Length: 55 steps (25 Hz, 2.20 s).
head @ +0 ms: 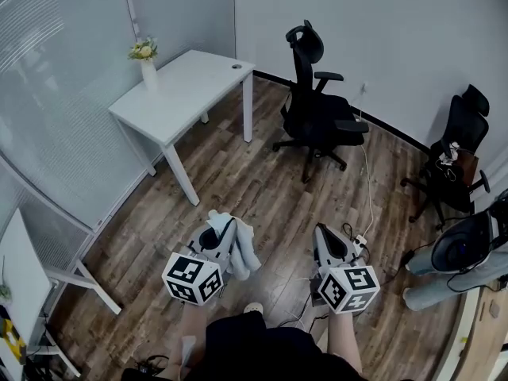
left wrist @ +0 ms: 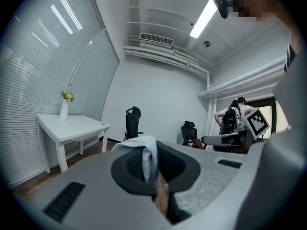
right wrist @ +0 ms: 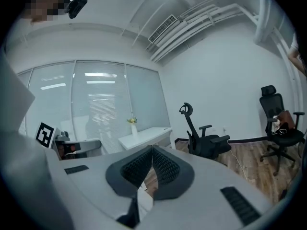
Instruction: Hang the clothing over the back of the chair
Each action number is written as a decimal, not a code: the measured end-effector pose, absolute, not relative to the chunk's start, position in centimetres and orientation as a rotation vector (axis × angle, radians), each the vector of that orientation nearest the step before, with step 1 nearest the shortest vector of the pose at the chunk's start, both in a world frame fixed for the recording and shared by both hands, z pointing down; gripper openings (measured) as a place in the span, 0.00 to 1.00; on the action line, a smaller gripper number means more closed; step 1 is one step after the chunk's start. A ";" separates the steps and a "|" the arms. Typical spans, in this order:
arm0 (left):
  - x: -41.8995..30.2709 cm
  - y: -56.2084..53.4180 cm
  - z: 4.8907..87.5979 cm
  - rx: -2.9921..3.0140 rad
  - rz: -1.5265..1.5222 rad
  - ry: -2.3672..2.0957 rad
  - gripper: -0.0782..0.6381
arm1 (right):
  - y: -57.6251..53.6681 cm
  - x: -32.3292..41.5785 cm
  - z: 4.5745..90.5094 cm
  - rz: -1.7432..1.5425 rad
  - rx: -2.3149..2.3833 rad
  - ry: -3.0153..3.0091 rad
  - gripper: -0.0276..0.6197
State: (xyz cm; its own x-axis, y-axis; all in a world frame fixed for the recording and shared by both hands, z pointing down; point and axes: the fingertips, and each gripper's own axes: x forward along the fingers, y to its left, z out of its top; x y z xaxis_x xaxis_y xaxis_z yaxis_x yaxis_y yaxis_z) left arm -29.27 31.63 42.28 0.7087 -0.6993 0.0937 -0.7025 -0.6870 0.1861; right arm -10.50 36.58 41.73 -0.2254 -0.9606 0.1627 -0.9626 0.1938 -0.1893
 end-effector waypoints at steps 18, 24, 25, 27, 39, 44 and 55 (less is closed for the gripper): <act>-28.2 30.7 44.4 2.689 0.081 -1.072 0.13 | 35.9 -9.0 43.4 0.542 2.021 -2.414 0.09; -27.6 29.9 45.0 2.687 0.100 -1.057 0.13 | 34.9 -8.7 43.8 0.558 2.021 -2.418 0.09; -27.4 29.4 45.0 2.686 0.104 -1.058 0.13 | 34.5 -8.5 43.7 0.556 2.018 -2.419 0.09; -26.8 28.2 45.0 2.682 0.103 -1.059 0.13 | 33.3 -7.8 43.7 0.547 2.013 -2.411 0.09; -20.5 17.5 43.5 2.695 0.096 -1.091 0.13 | 22.9 -0.5 43.3 0.556 2.006 -2.383 0.09; -18.5 12.3 42.9 2.671 0.075 -1.147 0.13 | 17.1 2.0 42.7 0.535 1.957 -2.406 0.09; -14.2 5.0 42.3 2.648 0.049 -1.222 0.13 | 8.3 6.1 41.8 0.499 1.868 -2.466 0.09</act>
